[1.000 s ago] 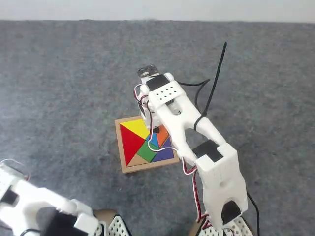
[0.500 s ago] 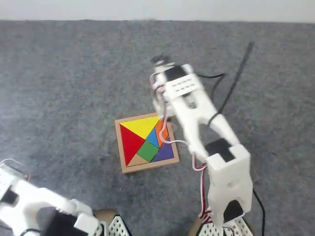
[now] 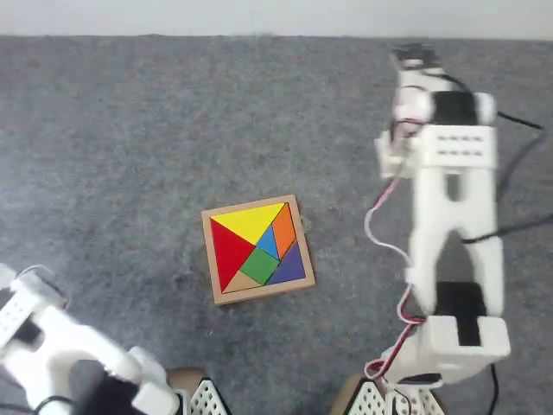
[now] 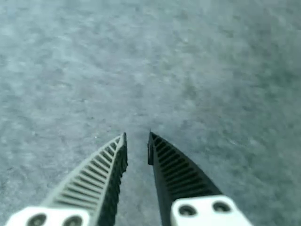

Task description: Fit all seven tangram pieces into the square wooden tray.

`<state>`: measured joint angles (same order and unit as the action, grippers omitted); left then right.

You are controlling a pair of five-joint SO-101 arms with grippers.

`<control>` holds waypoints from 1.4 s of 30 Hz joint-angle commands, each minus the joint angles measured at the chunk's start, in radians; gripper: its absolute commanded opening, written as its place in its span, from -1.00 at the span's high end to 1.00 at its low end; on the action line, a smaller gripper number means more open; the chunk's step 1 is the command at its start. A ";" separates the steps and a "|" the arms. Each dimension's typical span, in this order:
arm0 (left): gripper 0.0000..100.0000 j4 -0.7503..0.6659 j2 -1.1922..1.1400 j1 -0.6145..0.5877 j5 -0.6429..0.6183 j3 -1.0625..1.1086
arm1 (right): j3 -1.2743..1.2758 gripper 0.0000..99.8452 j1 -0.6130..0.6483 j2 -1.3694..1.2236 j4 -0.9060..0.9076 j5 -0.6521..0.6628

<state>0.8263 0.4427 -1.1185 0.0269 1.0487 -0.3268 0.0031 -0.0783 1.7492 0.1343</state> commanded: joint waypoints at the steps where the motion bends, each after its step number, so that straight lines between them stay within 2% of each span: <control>1: 0.86 0.149 0.164 0.107 0.032 -0.096 | 0.044 0.88 -0.143 0.076 0.039 0.052; 2: 0.86 0.173 0.219 0.138 0.034 -0.097 | 0.063 1.00 -0.176 0.079 0.039 0.055; 4: 0.86 0.203 0.344 0.216 0.034 -0.077 | 0.117 0.94 -0.232 0.099 0.039 0.058; 6: 0.86 0.203 0.479 0.315 0.034 -0.024 | 0.175 0.96 -0.275 0.134 0.038 0.060; 10: 0.86 0.138 0.726 0.552 0.034 0.156 | 0.325 0.98 -0.297 0.275 0.008 0.172; 13: 0.86 0.078 0.885 0.710 0.034 0.323 | 0.537 0.98 -0.295 0.440 -0.107 0.236; 16: 0.86 0.054 1.040 0.802 0.037 0.473 | 0.812 0.98 -0.289 0.645 -0.274 0.247; 20: 0.86 0.066 1.257 0.858 0.140 0.645 | 1.223 0.98 -0.288 0.934 -0.553 0.247; 24: 0.86 0.261 1.392 0.876 0.158 0.634 | 1.608 0.98 -0.231 1.221 -0.769 0.242; 30: 0.86 0.296 1.375 0.890 0.195 0.634 | 1.970 0.98 0.087 1.687 -0.697 0.242; 33: 0.86 0.296 1.375 0.888 0.195 0.634 | 1.995 0.98 0.090 1.919 -0.555 0.241; 39: 0.86 0.296 1.375 0.888 0.195 0.634 | 2.015 0.98 0.090 1.810 -0.596 0.247; 42: 0.89 0.296 1.375 0.888 0.195 0.634 | 2.015 0.98 0.090 1.808 -0.533 0.247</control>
<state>1.1193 1.7990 -0.2302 0.2110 1.6901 1.6678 0.0890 1.7369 1.1784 0.3705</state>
